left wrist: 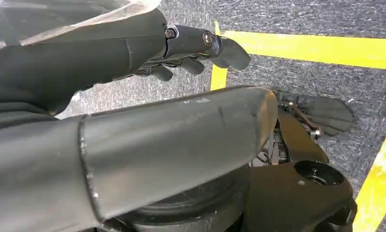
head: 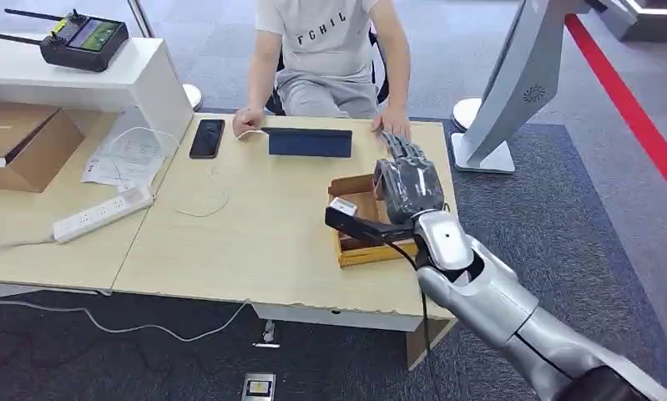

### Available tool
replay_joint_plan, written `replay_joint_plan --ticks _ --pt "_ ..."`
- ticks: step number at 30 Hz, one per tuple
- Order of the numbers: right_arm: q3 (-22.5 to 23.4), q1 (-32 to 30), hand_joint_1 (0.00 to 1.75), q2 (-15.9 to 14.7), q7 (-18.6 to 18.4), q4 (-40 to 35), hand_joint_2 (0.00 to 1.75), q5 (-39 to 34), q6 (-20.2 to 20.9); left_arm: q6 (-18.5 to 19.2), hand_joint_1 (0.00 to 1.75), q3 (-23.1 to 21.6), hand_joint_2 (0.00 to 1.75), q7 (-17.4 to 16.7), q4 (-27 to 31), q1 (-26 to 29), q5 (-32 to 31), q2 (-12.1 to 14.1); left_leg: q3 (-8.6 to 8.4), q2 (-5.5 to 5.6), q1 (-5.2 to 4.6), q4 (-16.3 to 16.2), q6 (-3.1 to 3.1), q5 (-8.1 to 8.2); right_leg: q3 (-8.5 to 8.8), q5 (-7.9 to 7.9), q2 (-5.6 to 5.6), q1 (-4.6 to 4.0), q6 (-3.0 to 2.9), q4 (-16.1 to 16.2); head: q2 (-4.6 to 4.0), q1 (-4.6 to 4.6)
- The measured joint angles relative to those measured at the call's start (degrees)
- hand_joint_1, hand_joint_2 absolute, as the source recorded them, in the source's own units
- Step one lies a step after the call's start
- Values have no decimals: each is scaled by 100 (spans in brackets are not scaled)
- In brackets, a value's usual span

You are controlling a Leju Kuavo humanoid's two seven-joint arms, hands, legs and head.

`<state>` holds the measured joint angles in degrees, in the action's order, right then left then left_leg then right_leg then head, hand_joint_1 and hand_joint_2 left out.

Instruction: Pass the card to the sensor for recognition and then transmit it.

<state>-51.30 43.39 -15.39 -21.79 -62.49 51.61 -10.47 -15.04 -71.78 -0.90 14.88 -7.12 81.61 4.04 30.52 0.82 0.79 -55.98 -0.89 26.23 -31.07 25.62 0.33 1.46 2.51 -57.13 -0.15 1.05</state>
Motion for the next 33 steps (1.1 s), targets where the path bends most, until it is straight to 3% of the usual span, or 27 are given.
replay_joint_plan --ticks 7,20,33 --pt "-76 360 175 186 63 140 175 83 142 74 0 -4 0 17 0 -4 -79 2 1 0 0 0 0 0 1 0 0 0 0 0 0 2" --pt "-280 1000 175 763 155 1206 175 90 120 188 0 -13 0 -2 0 -13 -116 13 2 0 0 0 0 0 -1 0 -1 0 0 0 0 2" --pt "-280 1055 175 780 28 1943 175 44 46 393 0 -129 0 37 0 -12 -188 74 1 0 1 0 0 0 -3 0 0 -1 0 0 0 2"
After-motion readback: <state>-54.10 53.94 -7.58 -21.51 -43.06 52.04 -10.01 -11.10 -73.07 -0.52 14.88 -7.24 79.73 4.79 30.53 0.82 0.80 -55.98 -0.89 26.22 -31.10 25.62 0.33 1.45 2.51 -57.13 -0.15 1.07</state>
